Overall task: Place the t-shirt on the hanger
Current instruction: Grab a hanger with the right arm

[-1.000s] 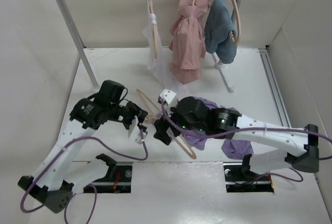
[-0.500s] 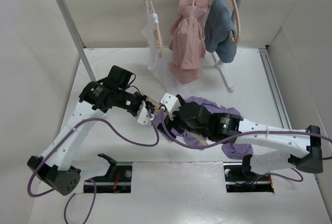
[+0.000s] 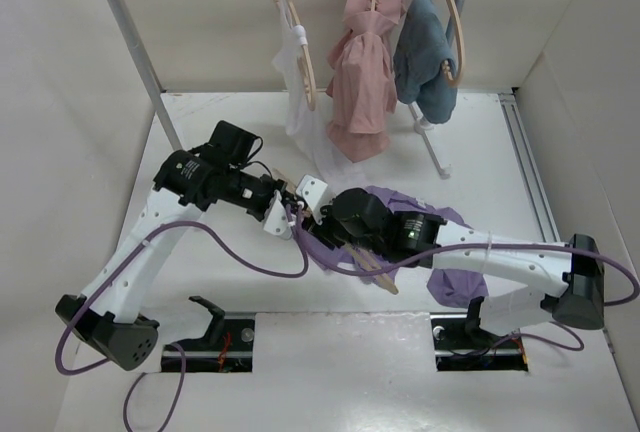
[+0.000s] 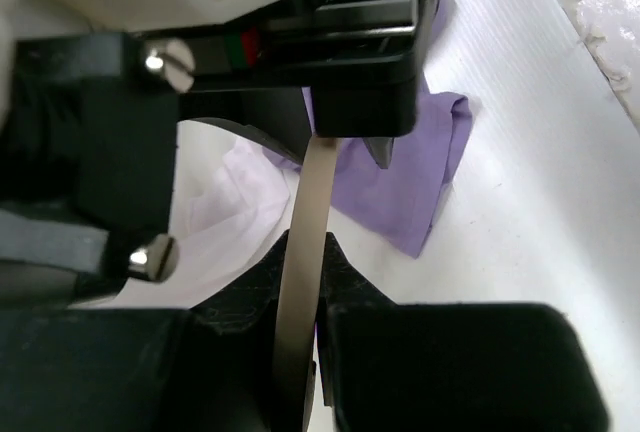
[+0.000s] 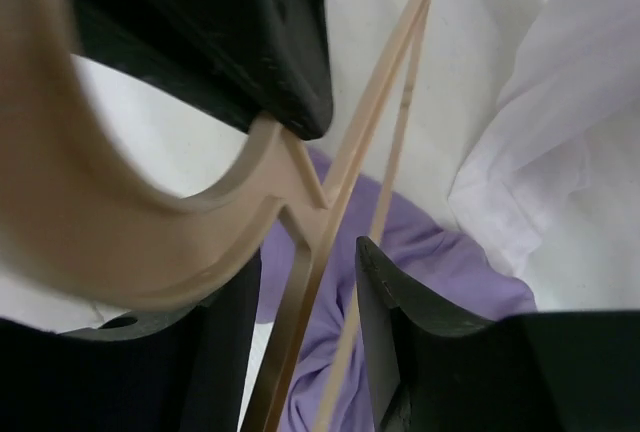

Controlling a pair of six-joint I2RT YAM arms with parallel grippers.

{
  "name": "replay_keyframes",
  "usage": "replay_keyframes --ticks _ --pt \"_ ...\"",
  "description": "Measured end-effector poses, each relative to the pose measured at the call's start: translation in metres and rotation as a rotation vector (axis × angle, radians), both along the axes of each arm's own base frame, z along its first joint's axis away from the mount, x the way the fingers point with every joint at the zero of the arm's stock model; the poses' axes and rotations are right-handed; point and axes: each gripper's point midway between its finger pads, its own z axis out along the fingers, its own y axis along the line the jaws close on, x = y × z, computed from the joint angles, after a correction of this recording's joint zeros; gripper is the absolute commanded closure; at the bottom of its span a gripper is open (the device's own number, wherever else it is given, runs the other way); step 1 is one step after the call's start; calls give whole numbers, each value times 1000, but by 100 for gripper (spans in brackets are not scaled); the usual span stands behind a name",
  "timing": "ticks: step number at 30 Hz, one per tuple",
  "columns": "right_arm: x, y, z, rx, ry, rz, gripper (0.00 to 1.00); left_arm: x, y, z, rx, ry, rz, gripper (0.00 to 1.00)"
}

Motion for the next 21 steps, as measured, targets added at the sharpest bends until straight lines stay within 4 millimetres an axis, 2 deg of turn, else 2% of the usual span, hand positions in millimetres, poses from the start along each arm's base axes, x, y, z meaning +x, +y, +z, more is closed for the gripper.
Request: replay_keyframes --ticks 1,4,5,7,10,11,12,15,16,17,18,19,21 --pt "1 0 -2 -2 9 5 57 0 0 0 3 -2 1 100" --pt "5 -1 -5 -3 26 15 74 1 0 0 3 -6 0 100" --pt "5 -1 -5 -2 30 20 84 0 0 0 3 -3 1 100" --pt "4 0 -5 2 36 27 98 0 0 0 2 -2 3 100" --pt "3 1 -5 6 43 31 100 0 0 0 0 3 7 100" --pt "3 1 -5 9 46 29 100 1 -1 1 -4 3 11 80" --pt "3 1 -5 13 49 26 100 2 -2 3 -13 0 18 73" --pt "6 -1 -3 39 75 12 100 4 -7 12 -72 20 66 71" --pt "8 -3 -1 52 87 11 100 4 -9 15 -97 22 85 73" --pt "10 -6 0 67 102 1 100 4 -10 18 -121 30 107 81" --pt "12 -10 1 85 118 -8 100 4 -11 21 -151 35 126 94" --pt "13 -14 3 103 130 -16 100 3 -12 23 -176 39 140 100" --pt "13 -23 8 142 149 -30 100 -1 -13 21 -198 67 164 100"
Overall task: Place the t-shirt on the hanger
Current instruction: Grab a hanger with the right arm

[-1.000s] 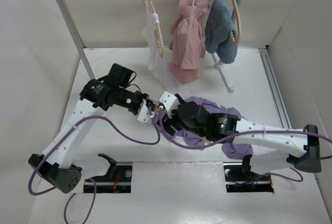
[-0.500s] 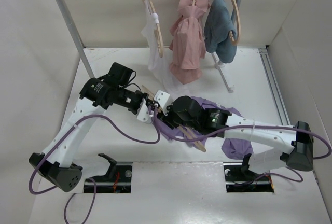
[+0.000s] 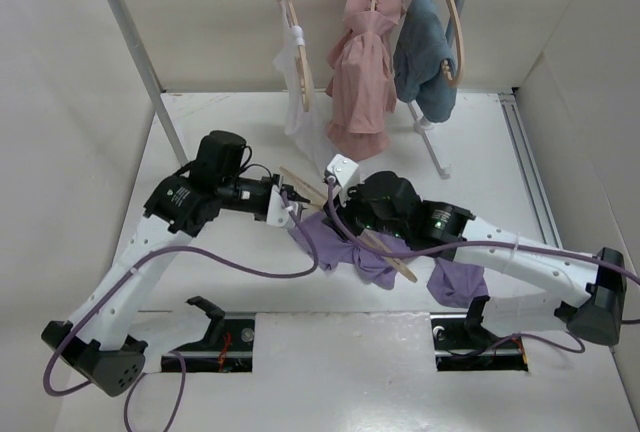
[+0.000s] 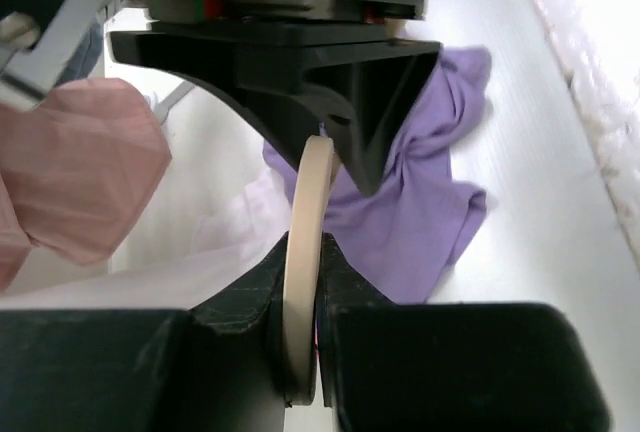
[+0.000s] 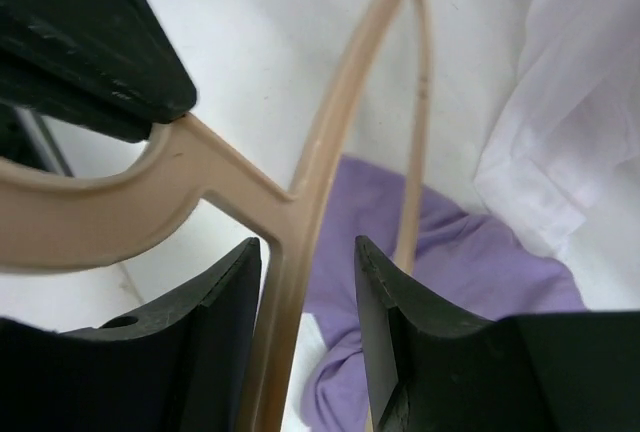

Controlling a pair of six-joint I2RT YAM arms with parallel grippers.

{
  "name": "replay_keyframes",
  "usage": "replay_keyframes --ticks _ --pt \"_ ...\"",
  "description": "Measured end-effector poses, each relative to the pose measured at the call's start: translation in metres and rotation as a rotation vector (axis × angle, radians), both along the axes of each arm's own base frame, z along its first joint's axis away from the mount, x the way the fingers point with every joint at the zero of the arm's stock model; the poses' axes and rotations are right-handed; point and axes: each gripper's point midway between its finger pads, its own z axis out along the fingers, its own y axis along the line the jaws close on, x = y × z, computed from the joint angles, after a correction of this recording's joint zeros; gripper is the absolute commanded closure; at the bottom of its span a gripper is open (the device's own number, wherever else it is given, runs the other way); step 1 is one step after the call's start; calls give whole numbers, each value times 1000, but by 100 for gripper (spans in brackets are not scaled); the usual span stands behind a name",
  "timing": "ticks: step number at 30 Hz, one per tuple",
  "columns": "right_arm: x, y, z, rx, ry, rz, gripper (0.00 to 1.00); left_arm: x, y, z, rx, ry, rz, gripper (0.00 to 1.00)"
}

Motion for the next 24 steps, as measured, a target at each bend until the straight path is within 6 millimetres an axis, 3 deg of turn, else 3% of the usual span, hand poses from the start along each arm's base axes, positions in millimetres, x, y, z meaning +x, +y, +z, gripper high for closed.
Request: replay_keyframes --ticks 2,5,7,10,12,13,16,18,20,24 --pt "-4 -5 4 25 14 -2 100 -2 -5 1 -22 42 3 99" --pt "-7 -9 3 29 20 -3 100 2 -13 -3 -21 131 10 89" --pt "-8 -12 0 25 26 -7 100 7 -19 -6 -13 187 8 100" --pt "-8 -15 -5 12 31 -13 100 10 -23 -15 0 246 9 100" --pt "-8 -17 -7 1 36 -17 68 8 -23 -17 4 267 9 100" --pt "-8 -17 -7 1 37 -19 58 7 -22 -17 6 273 11 100" --pt "-5 -19 -5 -1 29 -38 39 6 -21 -15 20 295 16 100" --pt "-1 -20 -2 2 15 -58 35 4 -20 -18 34 324 16 100" --pt "2 -22 -1 0 3 -72 23 2 -20 -21 45 350 7 100" --pt "6 -23 1 -13 -28 -70 18 -3 -21 -22 55 381 -10 100"
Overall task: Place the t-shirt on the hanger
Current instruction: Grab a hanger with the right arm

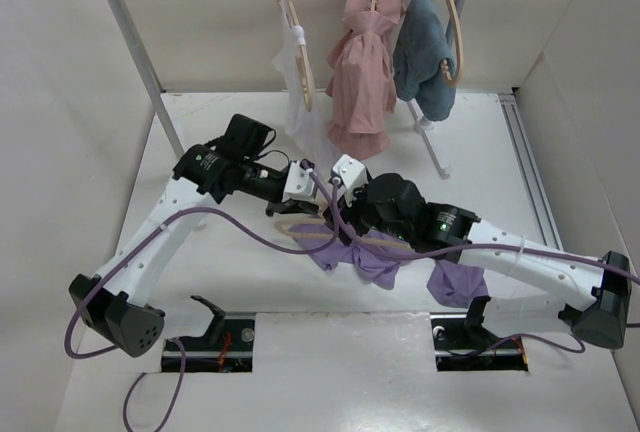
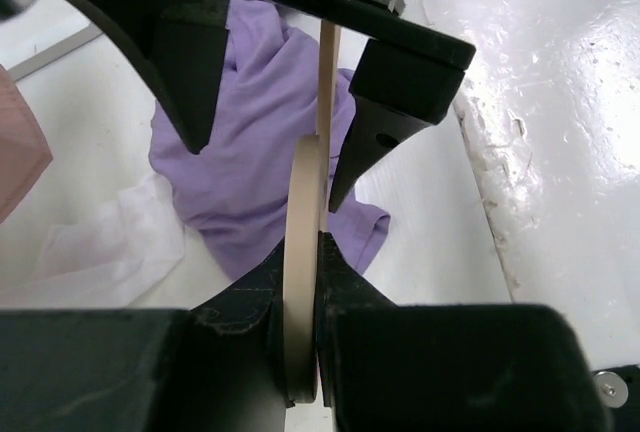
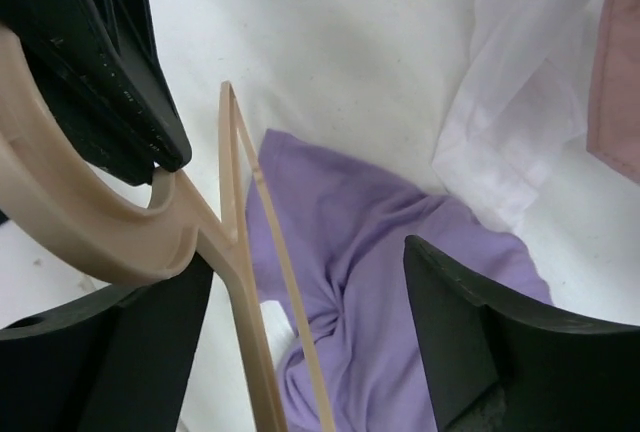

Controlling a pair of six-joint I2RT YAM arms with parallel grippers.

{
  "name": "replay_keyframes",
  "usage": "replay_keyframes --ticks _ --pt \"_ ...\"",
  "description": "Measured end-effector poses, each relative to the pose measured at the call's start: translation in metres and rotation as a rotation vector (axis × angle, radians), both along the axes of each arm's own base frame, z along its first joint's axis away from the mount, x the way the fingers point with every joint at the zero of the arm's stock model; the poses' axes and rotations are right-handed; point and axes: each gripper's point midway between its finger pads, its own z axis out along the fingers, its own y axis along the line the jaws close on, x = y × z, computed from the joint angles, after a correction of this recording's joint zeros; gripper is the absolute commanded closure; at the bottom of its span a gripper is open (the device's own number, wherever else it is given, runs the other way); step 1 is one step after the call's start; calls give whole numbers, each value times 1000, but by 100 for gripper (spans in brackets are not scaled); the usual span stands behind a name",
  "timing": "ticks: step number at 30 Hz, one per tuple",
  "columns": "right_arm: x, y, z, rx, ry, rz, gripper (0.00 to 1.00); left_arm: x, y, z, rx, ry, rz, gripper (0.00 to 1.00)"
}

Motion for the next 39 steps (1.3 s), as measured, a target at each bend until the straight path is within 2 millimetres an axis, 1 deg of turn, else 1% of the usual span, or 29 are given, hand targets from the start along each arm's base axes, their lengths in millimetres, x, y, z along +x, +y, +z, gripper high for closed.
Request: replay_keyframes --ticks 4,8,12,13,15,16,19,21,23,24,26,27,28,34,35,36,37,38,39 --pt "0 4 0 -43 -43 61 18 -2 1 2 0 -2 -14 100" --pt "-11 14 -3 -70 -68 194 20 -1 2 4 2 2 -19 100" --pt "-20 23 -3 -63 -76 288 29 6 2 5 4 28 -22 100" --pt "-20 25 -3 -60 -75 295 35 6 2 5 7 34 -28 100" --pt "-18 26 -3 -56 -74 296 41 7 2 3 11 50 -35 100" --pt "-17 26 -3 -54 -74 293 41 6 2 3 11 60 -39 100" --pt "-15 27 -5 -54 -67 281 35 4 2 2 8 78 -48 100" --pt "-14 28 -9 -61 -61 274 35 3 4 1 13 83 -46 100" --pt "-11 28 -13 -69 -57 262 41 2 5 1 17 87 -46 100" --pt "-10 28 -13 -70 -58 256 55 2 5 0 20 89 -45 100" --pt "-9 28 -15 -69 -48 246 70 2 6 0 23 87 -46 100" --pt "-9 30 -15 -66 -44 242 90 4 5 0 20 72 -47 100" --pt "-11 31 -16 -66 -44 246 100 4 5 0 19 73 -48 100" --pt "-11 34 -14 -29 -25 231 100 6 4 2 8 69 -44 100" --pt "-12 34 -14 -21 -27 228 100 7 4 3 6 71 -40 96" --pt "-12 33 -13 -10 -32 224 100 8 3 3 3 73 -35 90" --pt "-12 32 -13 -1 -34 220 100 9 1 3 -2 72 -33 70" --pt "-13 30 -14 2 -35 216 100 9 -2 6 -21 74 -36 58" --pt "-14 27 -16 0 -34 214 100 9 -4 9 -42 74 -34 51"
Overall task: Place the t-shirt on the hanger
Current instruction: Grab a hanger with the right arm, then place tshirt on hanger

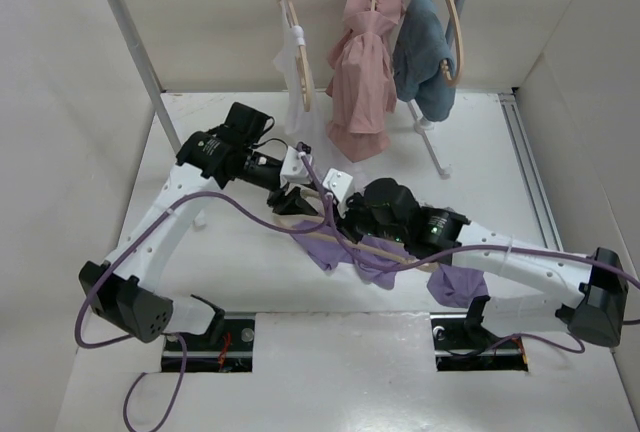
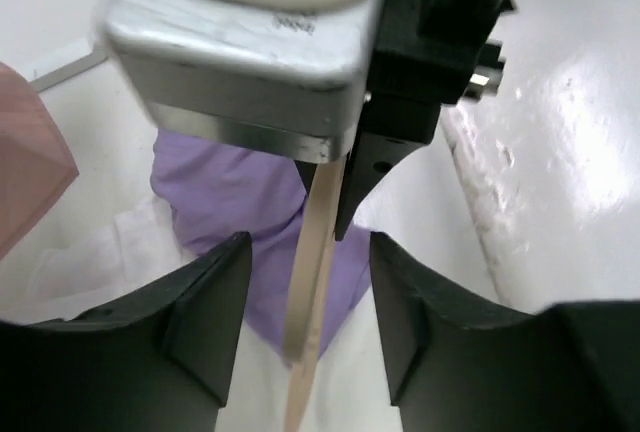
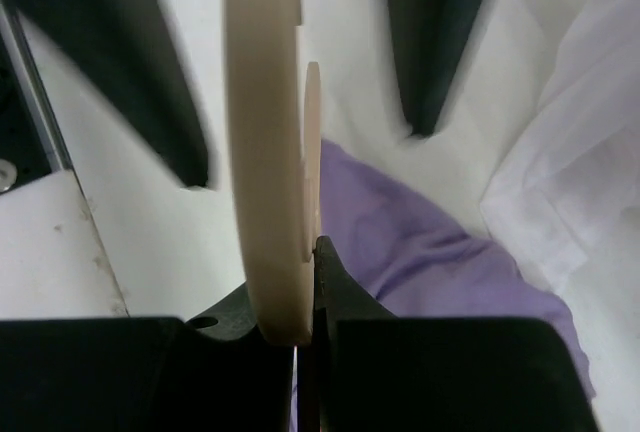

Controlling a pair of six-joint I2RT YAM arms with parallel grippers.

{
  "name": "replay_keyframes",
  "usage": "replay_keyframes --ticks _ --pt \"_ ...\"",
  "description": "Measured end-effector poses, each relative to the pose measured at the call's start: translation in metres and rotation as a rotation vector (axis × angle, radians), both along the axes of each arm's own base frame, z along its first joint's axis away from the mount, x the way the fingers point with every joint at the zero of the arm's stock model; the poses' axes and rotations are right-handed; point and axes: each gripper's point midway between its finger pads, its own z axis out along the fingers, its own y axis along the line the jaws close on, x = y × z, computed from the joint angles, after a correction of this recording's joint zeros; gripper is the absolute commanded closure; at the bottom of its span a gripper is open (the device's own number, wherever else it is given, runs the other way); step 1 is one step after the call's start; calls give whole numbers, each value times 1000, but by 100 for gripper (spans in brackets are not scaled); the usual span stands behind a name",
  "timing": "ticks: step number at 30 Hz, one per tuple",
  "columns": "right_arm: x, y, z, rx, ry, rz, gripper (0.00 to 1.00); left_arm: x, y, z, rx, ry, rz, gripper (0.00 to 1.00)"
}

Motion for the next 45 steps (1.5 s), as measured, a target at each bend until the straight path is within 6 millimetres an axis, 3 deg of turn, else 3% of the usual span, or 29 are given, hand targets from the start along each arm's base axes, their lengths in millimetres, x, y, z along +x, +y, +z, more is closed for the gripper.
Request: replay_keyframes --ticks 1,2,4,10,17,21,24,27,31,35,39,42,43,44,45 --pt "-1 -3 -3 -3 3 -5 100 0 -1 3 -18 0 6 44" --pt "-2 -5 -5 -8 6 -8 100 0 -2 6 -34 -3 15 22" --pt "-2 -7 -9 -13 10 -15 100 -1 -3 13 -64 -14 32 0" --pt "0 -26 -6 22 43 -78 100 0 1 27 -130 -64 145 0" --pt "-5 -76 26 76 54 -236 100 20 27 35 -200 -149 497 0" --pt "-12 -112 34 85 88 -362 100 20 35 28 -222 -117 585 0" --pt "-19 -140 34 92 121 -457 100 23 31 3 -172 -47 611 0" --pt "-26 -170 30 93 150 -558 100 26 14 -34 -64 -3 591 0" --pt "-28 -203 32 100 142 -680 100 24 -5 -110 132 3 527 0" --pt "-22 -225 45 128 101 -785 100 28 -10 -176 299 -31 460 0" --pt "-15 -236 49 129 68 -860 100 42 -9 -215 393 -83 422 0" --pt "-12 -242 48 104 51 -898 100 43 -11 -230 419 -135 378 13" --pt "-11 -243 48 100 45 -908 100 43 -12 -234 429 -151 361 23" --pt "-10 -245 49 96 40 -917 100 41 -13 -239 440 -161 340 45" --pt "-9 -246 50 98 35 -925 100 39 -14 -242 449 -166 328 55"
